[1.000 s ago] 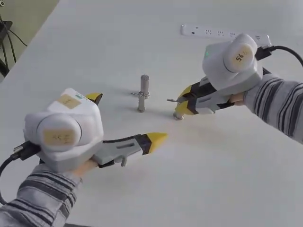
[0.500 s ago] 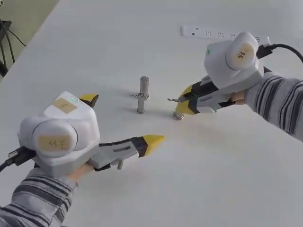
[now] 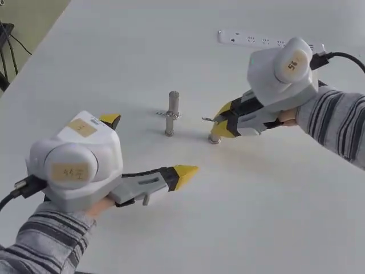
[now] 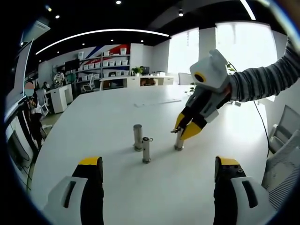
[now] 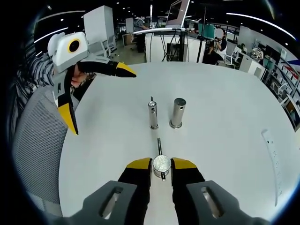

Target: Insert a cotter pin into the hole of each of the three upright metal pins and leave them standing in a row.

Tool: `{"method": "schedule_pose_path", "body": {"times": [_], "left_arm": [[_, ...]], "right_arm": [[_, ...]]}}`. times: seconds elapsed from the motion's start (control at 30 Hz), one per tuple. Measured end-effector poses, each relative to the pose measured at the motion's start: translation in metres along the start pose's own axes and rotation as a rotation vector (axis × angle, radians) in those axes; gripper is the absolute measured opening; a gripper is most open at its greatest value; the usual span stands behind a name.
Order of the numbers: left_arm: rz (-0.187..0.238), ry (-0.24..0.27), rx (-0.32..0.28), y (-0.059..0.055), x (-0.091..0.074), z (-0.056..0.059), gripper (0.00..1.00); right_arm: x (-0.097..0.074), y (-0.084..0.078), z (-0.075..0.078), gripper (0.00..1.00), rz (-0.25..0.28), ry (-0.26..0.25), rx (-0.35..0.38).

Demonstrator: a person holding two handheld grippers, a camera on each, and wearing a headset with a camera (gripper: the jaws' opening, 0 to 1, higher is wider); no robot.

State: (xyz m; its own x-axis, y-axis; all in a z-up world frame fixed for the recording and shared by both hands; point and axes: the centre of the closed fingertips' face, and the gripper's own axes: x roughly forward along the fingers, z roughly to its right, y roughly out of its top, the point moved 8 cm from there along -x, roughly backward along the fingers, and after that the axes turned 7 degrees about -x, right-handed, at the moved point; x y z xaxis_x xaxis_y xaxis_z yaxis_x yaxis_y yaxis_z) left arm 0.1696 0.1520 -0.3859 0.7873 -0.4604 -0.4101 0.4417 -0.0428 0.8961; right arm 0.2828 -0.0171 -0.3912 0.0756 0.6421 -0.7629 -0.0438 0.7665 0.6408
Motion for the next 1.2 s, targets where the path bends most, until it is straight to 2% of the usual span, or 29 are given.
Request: {"method": "schedule_pose_path", "body": {"times": [0.07,0.13,0.37,0.43,0.53,0.6,0.73,0.8,0.9,0.97,1.2], "left_arm": [[-0.002,0.002,-0.004,-0.001,0.0,-0.001,0.99],[-0.005,0.003,-0.004,-0.001,0.0,-0.001,0.99],[-0.009,0.003,-0.001,-0.003,0.0,-0.001,0.99],[-0.008,0.004,-0.001,-0.003,0.0,-0.001,0.99],[-0.01,0.004,0.0,-0.004,0.0,0.0,0.99],[-0.008,0.005,0.0,-0.004,0.0,-0.001,0.99],[-0.005,0.007,-0.003,-0.004,0.0,-0.001,0.99],[-0.003,0.008,-0.002,-0.004,0.0,-0.001,0.99],[-0.002,0.007,-0.003,-0.005,0.0,-0.001,0.99],[-0.004,0.0,-0.006,-0.005,0.0,0.0,0.99],[-0.003,-0.001,-0.01,-0.006,0.001,0.0,0.99]], "right_arm": [[-0.002,0.001,0.0,0.18,0.002,-0.01,0.006],[-0.004,0.002,0.0,0.18,0.014,-0.009,0.001],[-0.01,0.017,0.003,0.21,0.093,-0.025,0.04],[-0.009,0.021,0.005,0.21,0.126,-0.029,0.063],[-0.008,0.03,0.015,0.21,0.185,-0.064,0.163],[-0.006,0.036,0.021,0.21,0.215,-0.087,0.195],[0.004,0.042,0.028,0.21,0.219,-0.111,0.201],[0.009,0.044,0.031,0.21,0.224,-0.122,0.228],[0.019,0.048,0.034,0.21,0.235,-0.125,0.251],[0.026,0.052,0.03,0.21,0.23,-0.124,0.255],[0.045,0.057,0.036,0.19,0.212,-0.122,0.274]]}}
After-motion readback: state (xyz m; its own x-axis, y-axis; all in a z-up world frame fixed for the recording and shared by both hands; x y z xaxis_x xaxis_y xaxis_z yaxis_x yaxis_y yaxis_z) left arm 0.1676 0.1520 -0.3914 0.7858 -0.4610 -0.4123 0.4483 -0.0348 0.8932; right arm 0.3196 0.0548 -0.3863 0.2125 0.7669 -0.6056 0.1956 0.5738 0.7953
